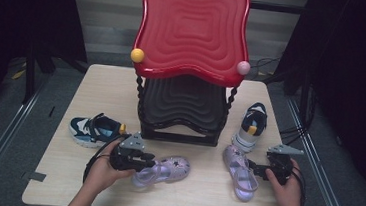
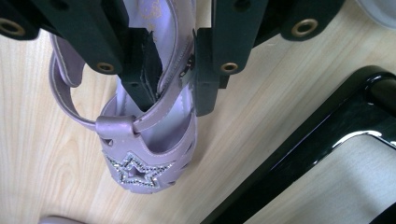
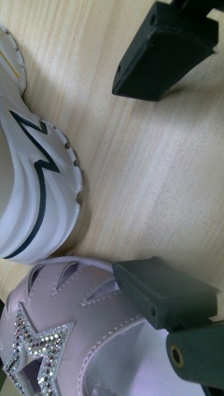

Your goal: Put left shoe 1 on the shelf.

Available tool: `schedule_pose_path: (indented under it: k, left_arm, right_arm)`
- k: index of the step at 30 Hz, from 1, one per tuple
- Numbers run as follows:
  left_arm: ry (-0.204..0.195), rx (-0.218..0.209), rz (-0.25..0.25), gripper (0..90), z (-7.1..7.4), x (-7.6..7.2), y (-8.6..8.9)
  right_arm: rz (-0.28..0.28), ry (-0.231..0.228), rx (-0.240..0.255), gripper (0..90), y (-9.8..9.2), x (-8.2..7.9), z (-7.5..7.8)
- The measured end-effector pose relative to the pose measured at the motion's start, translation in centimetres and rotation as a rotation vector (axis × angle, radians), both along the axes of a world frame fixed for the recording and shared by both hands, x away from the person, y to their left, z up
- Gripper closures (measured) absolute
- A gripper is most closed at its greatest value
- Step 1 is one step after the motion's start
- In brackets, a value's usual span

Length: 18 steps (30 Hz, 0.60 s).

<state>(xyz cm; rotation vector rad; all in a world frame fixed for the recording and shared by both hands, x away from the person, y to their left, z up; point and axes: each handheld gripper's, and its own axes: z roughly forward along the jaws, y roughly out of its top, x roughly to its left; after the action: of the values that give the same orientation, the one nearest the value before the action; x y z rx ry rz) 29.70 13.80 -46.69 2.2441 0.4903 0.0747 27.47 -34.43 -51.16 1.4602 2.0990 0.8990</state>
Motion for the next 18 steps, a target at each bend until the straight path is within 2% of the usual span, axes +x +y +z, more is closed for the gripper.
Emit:
schedule_pose_path:
  k: [5,10,15,18]
  left_arm:
    - [-0.006,0.011,-0.009,75.5,0.16,-0.06,-0.06]
    - [0.012,0.009,-0.031,79.9,0.32,-0.22,-0.23]
    - [-0.004,0.023,-0.035,81.6,0.68,-0.42,-0.59]
    - [-0.015,0.01,-0.029,82.2,0.78,-0.51,-0.65]
  right_arm:
    - [-0.001,0.0,0.001,12.4,0.01,0.0,0.0]
    - [0.0,0.0,0.0,12.3,0.0,0.0,0.0]
    - [-0.001,0.0,0.001,12.3,0.01,0.0,0.0]
    - [0.0,0.0,0.0,12.3,0.01,0.0,0.0]
